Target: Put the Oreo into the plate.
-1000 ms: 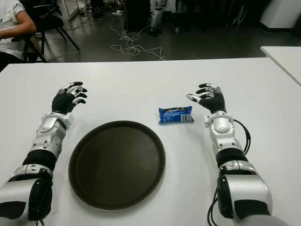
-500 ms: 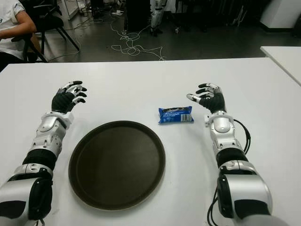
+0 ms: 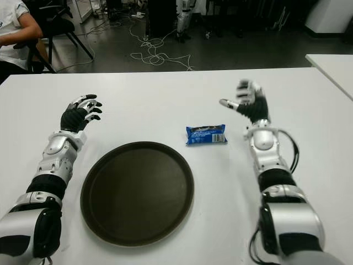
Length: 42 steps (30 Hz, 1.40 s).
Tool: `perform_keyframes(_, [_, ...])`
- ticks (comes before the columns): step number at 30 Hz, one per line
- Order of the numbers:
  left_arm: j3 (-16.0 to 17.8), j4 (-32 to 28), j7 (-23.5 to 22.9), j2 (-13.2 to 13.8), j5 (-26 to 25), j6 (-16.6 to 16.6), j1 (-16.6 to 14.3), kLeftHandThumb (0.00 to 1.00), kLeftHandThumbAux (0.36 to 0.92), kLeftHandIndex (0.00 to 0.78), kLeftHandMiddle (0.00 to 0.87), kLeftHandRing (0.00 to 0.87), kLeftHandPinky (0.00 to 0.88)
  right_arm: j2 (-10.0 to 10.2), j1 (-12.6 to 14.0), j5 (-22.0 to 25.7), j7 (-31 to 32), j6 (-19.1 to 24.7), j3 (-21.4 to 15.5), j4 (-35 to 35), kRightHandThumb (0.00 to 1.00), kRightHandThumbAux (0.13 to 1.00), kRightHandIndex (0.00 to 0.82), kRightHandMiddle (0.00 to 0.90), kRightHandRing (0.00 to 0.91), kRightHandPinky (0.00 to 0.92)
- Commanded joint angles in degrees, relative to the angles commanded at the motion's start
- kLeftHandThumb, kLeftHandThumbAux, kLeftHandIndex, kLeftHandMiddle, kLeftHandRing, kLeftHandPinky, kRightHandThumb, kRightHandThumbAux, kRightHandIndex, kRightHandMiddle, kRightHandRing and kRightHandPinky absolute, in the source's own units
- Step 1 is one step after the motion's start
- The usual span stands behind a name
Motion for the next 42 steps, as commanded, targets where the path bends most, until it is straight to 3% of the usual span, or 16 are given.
perform_keyframes(8, [0.01,0.2,0.32,0.06,0.16,-0.21,-0.04,0.82,0.688,0.356,0.502,0.502,0.552,-3.19,1.81,-8.43,-0.58,4.64,5.28,-6.65,0.0,0.74,0.016,0.028,0.023,0.014])
perform_keyframes(13, [0.01,0.05,0.51,0.01,0.15,-0.06,-0.01,0.819,0.688,0.353,0.507,0.522,0.582,-4.37,3.32,-12.35,2.6,10.22,8.54,-11.76,0.0,0.694,0.002,0.004,0.003,0.002])
perform_keyframes(17, [-0.07,-0.11,0.63,-0.04,0.19,0.05,-0.04,0.825,0.683,0.375,0.496,0.536,0.606,-5.87,3.93,-14.55,9.27,12.93,11.83,-15.67,0.0,0.658,0.0,0.0,0.0,0.0])
perform_keyframes(20, [-0.2,-0.55,0.7,-0.09,0.26,0.12,0.16,0.821,0.687,0.362,0.502,0.533,0.595,-7.69,4.29,-15.63,14.51,12.65,13.98,-18.61,0.0,0.627,0.0,0.0,0.0,0.0])
perform_keyframes(24, [-0.24,-0.78,0.72,-0.09,0.24,0.31,0.28,0.818,0.689,0.35,0.508,0.527,0.588,-8.17,4.29,-15.79,19.35,12.59,15.79,-20.96,0.0,0.619,0.0,0.0,0.0,0.0])
perform_keyframes(28, [-0.33,-1.12,0.52,-0.08,0.22,0.75,0.39,0.83,0.677,0.405,0.477,0.525,0.587,-9.24,2.61,-15.32,26.2,9.66,18.3,-20.22,0.0,0.654,0.0,0.0,0.0,0.0])
perform_keyframes(32, [-0.55,-1.82,0.77,-0.11,0.43,1.15,0.65,0.823,0.685,0.374,0.492,0.518,0.576,-9.35,1.55,-15.23,31.01,8.78,19.8,-19.88,0.0,0.671,0.0,0.0,0.0,0.0])
perform_keyframes(37, [-0.6,-2.2,1.3,-0.28,0.6,1.39,0.8,0.818,0.689,0.354,0.497,0.501,0.556,-8.16,-0.41,-15.5,37.16,10.74,21.82,-20.65,0.0,0.661,0.0,0.0,0.0,0.0])
perform_keyframes(42, [-0.6,-2.57,1.63,-0.47,0.59,1.45,0.98,0.818,0.69,0.352,0.501,0.5,0.556,-7.34,-1.31,-15.79,39.66,11.15,23.11,-19.92,0.0,0.651,0.0,0.0,0.0,0.0])
